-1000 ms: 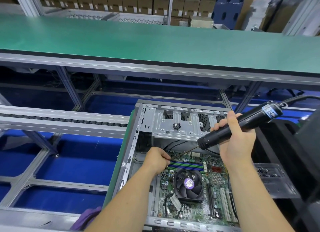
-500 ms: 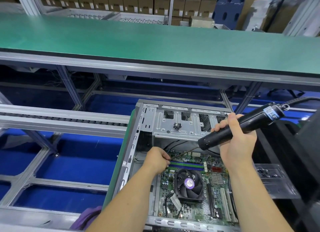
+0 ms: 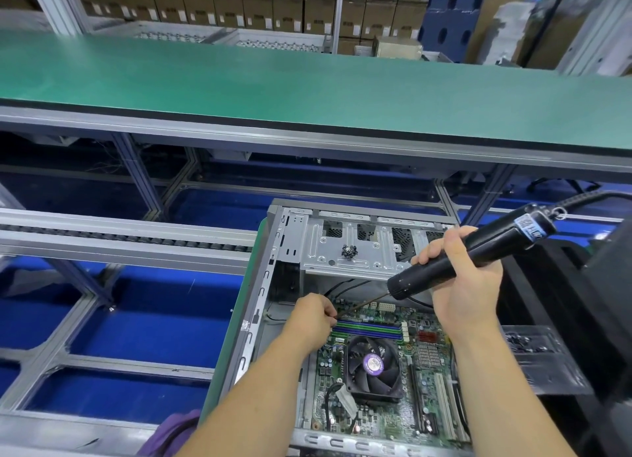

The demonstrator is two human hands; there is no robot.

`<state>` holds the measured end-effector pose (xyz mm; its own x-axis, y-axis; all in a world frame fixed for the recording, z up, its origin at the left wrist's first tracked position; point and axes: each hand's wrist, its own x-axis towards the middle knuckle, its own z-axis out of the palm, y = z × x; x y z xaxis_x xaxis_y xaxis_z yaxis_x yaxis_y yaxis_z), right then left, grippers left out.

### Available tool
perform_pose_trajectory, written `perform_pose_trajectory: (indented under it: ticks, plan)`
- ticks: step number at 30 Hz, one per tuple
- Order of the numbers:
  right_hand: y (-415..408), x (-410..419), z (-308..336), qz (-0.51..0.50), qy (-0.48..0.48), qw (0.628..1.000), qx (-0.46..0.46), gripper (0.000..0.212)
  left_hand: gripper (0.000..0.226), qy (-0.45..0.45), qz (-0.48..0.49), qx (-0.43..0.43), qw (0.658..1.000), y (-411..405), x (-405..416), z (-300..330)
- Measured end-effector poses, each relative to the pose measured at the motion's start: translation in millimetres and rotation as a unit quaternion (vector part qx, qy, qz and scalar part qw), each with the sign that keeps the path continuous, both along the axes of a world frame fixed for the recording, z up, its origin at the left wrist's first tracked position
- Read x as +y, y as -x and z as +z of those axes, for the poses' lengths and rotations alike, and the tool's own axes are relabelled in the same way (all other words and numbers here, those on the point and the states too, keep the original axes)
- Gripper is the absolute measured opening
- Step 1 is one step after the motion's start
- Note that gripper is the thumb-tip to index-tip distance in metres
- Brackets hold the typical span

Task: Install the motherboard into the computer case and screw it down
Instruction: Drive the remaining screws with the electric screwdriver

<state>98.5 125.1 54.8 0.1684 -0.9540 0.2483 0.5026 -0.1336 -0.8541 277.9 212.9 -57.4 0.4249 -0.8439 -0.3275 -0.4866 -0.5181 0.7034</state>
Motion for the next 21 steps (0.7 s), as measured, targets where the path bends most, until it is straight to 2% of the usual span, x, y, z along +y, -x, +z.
perform_pose_trajectory:
  ticks: [3, 6, 8, 13, 16, 19, 21]
  plan:
    - [-1.3, 4.7, 4.0, 0.034, 0.021, 0.999, 0.01, 0.019, 0.017, 0.0, -0.031, -0.04, 0.999, -0.4, 0.7, -0.4]
    - [-6.3, 11.7, 9.4, 0.051, 0.027, 0.998, 0.022, 0.048, 0.017, 0.006, -0.05, -0.066, 0.997, -1.3, 2.3, -0.7]
    - [-8.5, 15.7, 11.2, 0.043, 0.027, 0.999, 0.02, 0.054, 0.016, 0.006, -0.066, -0.081, 0.995, -1.0, 4.0, 0.0]
    - [-11.2, 20.1, 11.2, 0.013, 0.015, 1.0, 0.007, 0.036, 0.012, 0.028, -0.046, -0.105, 0.993, -3.7, 6.0, 0.5]
    - [-13.6, 21.3, 13.6, 0.038, 0.016, 0.999, 0.021, 0.041, 0.014, 0.026, -0.061, -0.113, 0.991, -3.6, 7.3, 0.6]
    - [-22.0, 25.5, 19.3, 0.068, 0.052, 0.995, 0.047, 0.024, 0.013, 0.011, -0.067, -0.12, 0.99, -4.0, 9.3, 0.3]
    - [-32.2, 31.6, 23.6, 0.091, 0.084, 0.989, 0.079, 0.022, 0.012, 0.001, -0.06, -0.119, 0.991, -4.7, 10.0, 0.2]
